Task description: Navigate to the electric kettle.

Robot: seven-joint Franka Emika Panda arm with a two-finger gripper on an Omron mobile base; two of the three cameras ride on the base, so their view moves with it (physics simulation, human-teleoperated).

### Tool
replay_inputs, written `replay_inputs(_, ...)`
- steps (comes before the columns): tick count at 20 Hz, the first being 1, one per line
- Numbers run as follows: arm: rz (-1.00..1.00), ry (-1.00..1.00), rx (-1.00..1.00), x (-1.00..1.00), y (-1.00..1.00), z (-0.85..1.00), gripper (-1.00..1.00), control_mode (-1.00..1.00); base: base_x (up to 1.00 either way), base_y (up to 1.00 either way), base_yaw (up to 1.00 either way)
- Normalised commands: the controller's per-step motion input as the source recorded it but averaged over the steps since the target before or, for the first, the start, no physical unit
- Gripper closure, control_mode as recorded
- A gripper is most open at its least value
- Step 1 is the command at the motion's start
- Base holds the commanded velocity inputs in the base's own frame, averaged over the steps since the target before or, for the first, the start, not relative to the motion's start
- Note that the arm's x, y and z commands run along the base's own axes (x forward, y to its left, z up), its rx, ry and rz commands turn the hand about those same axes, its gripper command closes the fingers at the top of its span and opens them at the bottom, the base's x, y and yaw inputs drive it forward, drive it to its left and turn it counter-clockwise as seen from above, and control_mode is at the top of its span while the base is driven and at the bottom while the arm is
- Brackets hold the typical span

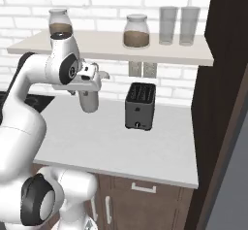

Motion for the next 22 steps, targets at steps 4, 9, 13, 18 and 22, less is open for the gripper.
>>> replay_inputs(4,0.00,-0.08,0.00,-0.76,0.00,0.00,-1.00,-1.00,0.00,0.00,0.00)
replay_inputs(9,0.00,-0.07,0.00,-0.40,0.00,-0.01,-1.00,1.00,-0.60,0.00,-0.01)
replay_inputs(13,0.00,0.00,0.00,0.00,0.00,0.00,-1.00,1.00,-1.00,0.25,-0.30)
replay_inputs(18,0.00,0.00,0.00,0.00,0.00,0.00,-1.00,1.00,-0.94,0.13,-0.70)
replay_inputs(22,0.00,0.00,0.00,0.00,0.00,0.00,-1.00,1.00,-0.60,0.09,-0.91)
